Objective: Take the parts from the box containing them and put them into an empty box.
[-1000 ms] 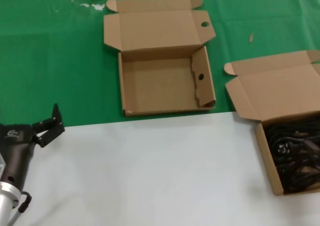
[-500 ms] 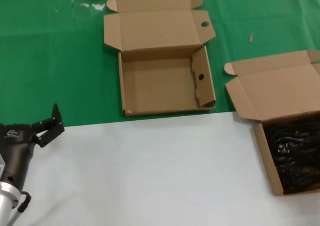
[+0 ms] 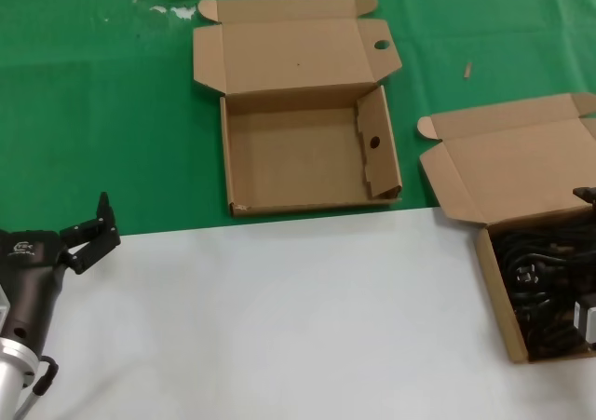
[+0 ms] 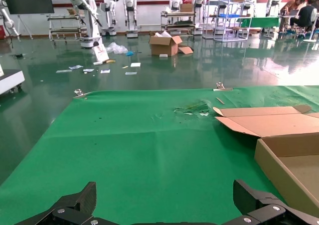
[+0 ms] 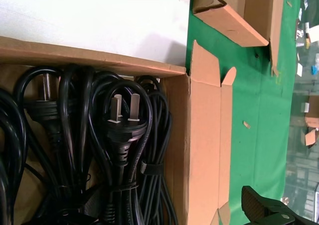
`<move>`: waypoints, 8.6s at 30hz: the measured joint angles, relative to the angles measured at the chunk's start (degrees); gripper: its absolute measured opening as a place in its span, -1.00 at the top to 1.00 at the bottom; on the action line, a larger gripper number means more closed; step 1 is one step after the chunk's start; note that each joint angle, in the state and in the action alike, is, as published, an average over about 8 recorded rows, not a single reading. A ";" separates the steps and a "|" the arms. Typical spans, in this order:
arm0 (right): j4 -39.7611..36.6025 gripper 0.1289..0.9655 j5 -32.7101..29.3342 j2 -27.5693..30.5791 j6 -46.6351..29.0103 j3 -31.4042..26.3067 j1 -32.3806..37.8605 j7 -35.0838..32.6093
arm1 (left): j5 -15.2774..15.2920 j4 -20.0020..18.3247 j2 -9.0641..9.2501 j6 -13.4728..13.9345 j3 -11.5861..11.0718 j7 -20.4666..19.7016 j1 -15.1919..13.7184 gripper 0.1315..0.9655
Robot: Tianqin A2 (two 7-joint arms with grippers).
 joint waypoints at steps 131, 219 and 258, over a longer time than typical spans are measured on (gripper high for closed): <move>-26.87 -0.03 -39.44 -44.72 -11.43 -0.23 24.05 12.21 | 0.00 0.00 0.00 0.00 0.00 0.00 0.00 -1.00; -21.01 -1.00 -38.78 -45.76 -12.69 9.21 16.06 24.52 | 0.00 0.00 0.00 0.00 0.00 0.00 0.00 -1.00; -6.17 -1.00 -37.09 -48.39 -15.89 33.06 -4.14 55.66 | -0.01 0.00 0.00 0.00 0.00 0.00 0.00 -1.00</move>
